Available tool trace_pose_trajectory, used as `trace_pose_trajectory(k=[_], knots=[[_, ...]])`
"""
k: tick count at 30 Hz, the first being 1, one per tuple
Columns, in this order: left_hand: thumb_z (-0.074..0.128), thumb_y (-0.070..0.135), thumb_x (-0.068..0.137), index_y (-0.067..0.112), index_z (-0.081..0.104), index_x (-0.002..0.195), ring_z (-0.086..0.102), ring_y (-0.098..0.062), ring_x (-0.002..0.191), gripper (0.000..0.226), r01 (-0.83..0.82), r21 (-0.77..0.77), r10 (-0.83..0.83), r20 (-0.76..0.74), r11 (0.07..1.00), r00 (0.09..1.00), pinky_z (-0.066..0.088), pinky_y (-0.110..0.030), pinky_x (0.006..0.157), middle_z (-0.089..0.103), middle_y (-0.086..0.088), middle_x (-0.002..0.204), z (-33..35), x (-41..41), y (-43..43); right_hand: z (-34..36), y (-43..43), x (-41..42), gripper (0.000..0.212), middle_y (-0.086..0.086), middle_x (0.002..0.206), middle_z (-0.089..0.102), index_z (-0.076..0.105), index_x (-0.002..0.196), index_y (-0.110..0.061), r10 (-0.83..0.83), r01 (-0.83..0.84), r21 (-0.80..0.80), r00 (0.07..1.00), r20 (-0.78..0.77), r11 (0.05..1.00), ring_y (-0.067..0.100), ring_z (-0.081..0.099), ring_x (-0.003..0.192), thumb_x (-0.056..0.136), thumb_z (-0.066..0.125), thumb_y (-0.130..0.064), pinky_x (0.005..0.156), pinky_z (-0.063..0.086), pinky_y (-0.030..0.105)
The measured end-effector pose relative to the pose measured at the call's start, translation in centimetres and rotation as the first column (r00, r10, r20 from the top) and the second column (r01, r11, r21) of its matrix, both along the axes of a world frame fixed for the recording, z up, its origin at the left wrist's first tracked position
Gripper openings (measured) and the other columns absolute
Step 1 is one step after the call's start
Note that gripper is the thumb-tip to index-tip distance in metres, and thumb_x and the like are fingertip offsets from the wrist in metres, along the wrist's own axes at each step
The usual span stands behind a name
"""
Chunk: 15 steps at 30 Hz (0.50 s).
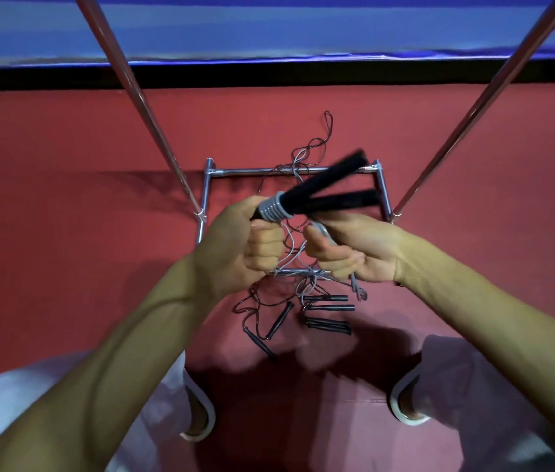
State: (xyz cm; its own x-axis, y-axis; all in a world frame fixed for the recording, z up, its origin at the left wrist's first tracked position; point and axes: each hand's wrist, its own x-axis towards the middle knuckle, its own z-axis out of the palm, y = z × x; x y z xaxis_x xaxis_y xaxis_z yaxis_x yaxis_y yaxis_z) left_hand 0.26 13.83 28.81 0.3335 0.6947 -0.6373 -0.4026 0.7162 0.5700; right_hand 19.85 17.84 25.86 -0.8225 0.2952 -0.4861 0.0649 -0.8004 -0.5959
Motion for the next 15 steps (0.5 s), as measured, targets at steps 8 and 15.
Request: trace_pose_trajectory(k=[8, 15], knots=[[0.029, 0.029, 0.107, 0.022, 0.028, 0.055, 0.019, -0.005, 0.029, 0.053, -0.192, -0.249, 0.226, 0.111, 0.949, 0.968, 0.012, -0.02, 0.027, 0.021, 0.009, 0.044, -0.2, -1.5, 1.1, 0.9, -0.6, 0.8, 0.016, 0.005, 0.059, 0.063, 0.067, 0.082, -0.001, -0.579, 0.198, 0.859, 0.805, 0.132, 0.472, 0.005, 0.041, 0.04, 0.083, 0.082, -0.007, 0.041, 0.031, 0.019], [0.028, 0.028, 0.107, 0.021, 0.026, 0.056, 0.02, -0.007, 0.027, 0.051, -0.198, -0.324, 0.266, 0.182, 0.925, 0.947, 0.011, -0.02, 0.026, 0.019, 0.007, 0.042, -0.2, -1.8, 1.3, 2.0, -0.2, 2.3, 0.029, -0.002, 0.054, 0.058, 0.073, 0.077, -0.007, -0.398, 0.283, 0.423, 0.892, 0.213, 0.861, 0.01, 0.051, 0.043, 0.098, 0.06, -0.021, 0.043, 0.043, 0.02]])
